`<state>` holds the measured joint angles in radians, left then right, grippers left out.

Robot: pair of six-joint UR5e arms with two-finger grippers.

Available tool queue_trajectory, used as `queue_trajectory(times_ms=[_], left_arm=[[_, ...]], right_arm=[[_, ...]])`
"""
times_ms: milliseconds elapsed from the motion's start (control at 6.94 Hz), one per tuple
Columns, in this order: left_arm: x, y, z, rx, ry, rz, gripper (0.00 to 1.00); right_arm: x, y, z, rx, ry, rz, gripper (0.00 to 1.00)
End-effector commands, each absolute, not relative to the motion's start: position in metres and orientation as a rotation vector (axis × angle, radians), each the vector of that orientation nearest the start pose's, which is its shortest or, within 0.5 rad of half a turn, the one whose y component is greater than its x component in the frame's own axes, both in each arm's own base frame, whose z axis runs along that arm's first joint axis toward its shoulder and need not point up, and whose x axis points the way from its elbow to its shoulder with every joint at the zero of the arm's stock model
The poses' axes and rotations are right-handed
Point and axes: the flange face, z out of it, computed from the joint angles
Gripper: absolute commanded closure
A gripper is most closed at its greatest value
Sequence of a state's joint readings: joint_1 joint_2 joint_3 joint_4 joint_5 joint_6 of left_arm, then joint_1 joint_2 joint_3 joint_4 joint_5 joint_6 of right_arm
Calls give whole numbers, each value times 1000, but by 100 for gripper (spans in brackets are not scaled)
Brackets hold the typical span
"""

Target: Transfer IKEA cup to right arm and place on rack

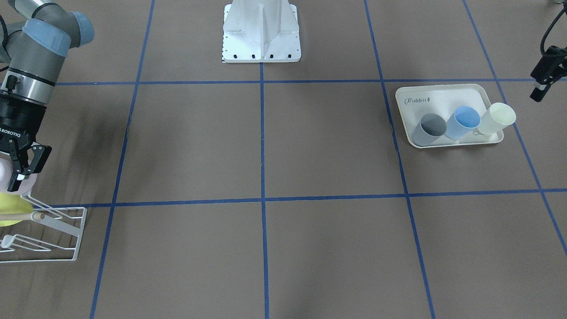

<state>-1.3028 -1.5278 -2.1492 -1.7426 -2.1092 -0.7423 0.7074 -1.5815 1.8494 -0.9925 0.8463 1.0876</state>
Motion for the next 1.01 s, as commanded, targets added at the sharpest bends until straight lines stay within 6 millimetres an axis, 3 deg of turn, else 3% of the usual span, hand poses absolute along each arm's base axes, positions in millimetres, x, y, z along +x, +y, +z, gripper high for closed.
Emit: queue_trajectory(times_ms=[0, 144, 576, 864], left_arm=[[40, -456, 388, 352, 786, -257, 0], [40, -456, 388, 351, 786, -259, 0], [41, -456, 388, 349, 787, -260, 0], [41, -456, 388, 349, 787, -260, 0]], right_arm=[[-245, -480, 452, 1028, -303, 522, 100], [-247, -484, 445, 1032, -313, 528, 100], [-267, -501, 456, 1021, -294, 518, 100], [-270, -504, 453, 1024, -300, 522, 100]])
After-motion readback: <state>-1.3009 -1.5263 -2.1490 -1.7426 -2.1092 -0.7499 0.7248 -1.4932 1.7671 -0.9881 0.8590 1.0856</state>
